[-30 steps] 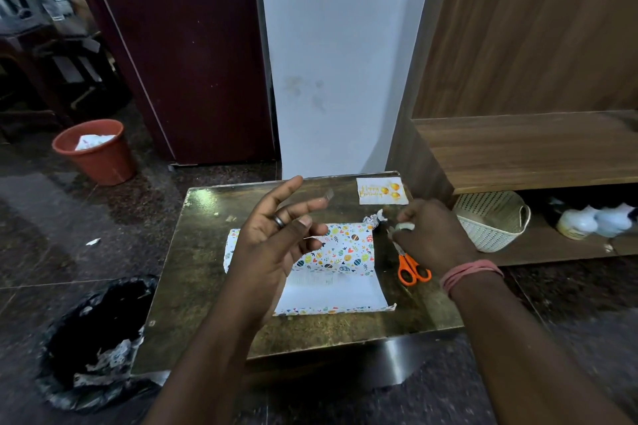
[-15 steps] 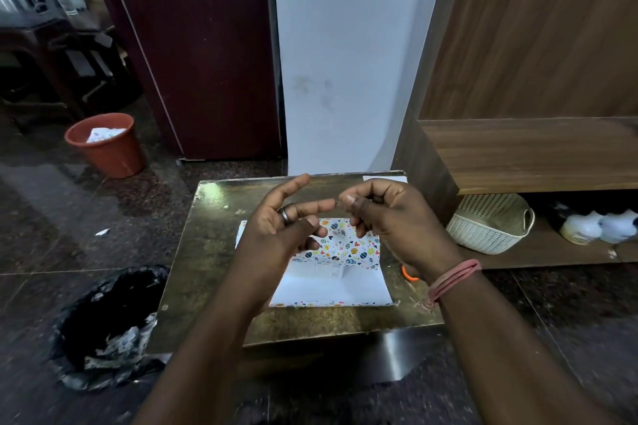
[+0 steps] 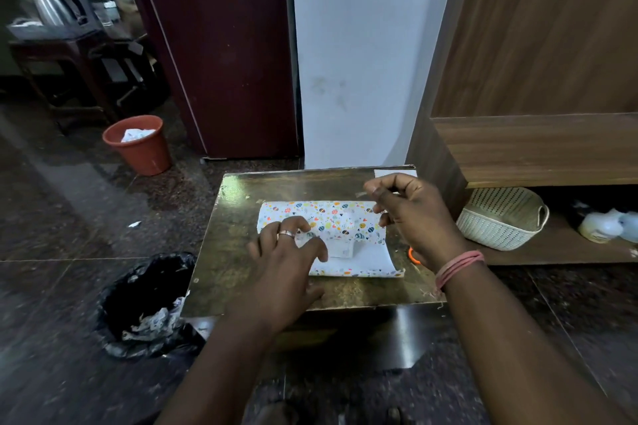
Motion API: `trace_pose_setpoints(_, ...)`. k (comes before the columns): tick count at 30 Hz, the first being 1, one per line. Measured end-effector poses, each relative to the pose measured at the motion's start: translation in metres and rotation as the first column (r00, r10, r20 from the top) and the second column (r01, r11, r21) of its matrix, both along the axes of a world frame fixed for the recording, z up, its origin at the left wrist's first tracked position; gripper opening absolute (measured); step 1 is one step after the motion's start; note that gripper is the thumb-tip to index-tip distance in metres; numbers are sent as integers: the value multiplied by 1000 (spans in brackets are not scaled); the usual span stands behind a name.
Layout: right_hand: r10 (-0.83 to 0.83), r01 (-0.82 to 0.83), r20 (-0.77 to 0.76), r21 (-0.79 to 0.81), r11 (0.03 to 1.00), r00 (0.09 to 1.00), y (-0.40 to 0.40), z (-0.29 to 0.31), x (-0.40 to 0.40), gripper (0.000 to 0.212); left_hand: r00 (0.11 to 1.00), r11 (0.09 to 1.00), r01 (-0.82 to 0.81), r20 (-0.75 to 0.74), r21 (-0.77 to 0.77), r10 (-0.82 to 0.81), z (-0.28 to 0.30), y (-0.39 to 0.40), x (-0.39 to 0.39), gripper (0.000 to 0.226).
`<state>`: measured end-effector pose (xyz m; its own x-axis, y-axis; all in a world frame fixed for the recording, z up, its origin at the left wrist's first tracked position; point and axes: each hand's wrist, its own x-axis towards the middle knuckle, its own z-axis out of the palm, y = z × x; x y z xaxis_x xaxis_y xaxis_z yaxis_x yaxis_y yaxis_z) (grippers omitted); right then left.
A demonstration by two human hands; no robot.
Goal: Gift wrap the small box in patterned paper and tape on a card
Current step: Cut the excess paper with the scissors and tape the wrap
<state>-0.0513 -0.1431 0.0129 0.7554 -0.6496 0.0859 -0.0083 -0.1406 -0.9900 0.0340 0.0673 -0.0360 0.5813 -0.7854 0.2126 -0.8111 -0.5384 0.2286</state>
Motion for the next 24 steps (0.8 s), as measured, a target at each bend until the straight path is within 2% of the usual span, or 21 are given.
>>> trace_pose_setpoints(4, 4, -5, -44, -27, 1000, 999, -3, -1, -4, 8, 996, 1000, -17, 83, 2, 17, -5, -3, 3, 56)
trace_pose_setpoints(8, 60, -67, -58, -141, 988, 997, 0, 0, -3, 8, 990, 998, 56, 128, -21, -53, -9, -3, 14, 40)
trace_pose_setpoints(12, 99, -123, -101, -275, 953, 990, 13, 3, -2, 8, 994, 993, 91, 59, -68, -87, -8, -6, 17, 23)
trace_pose_setpoints(18, 245, -335, -260, -401, 853, 934, 16, -1, -2, 7, 998, 985, 58, 16, -161, -56, -8, -9, 21, 21)
trace_pose_setpoints(21, 258, -372, -300, -430, 823, 918, 16, 0, -2, 7, 999, 979, 35, 3, -202, -35, -7, -11, 23, 18)
trace_pose_setpoints(24, 281, -431, -361, -457, 778, 889, 17, 1, -3, 27, 1000, 967, 2, -29, -256, -10, -1, -14, 26, 13)
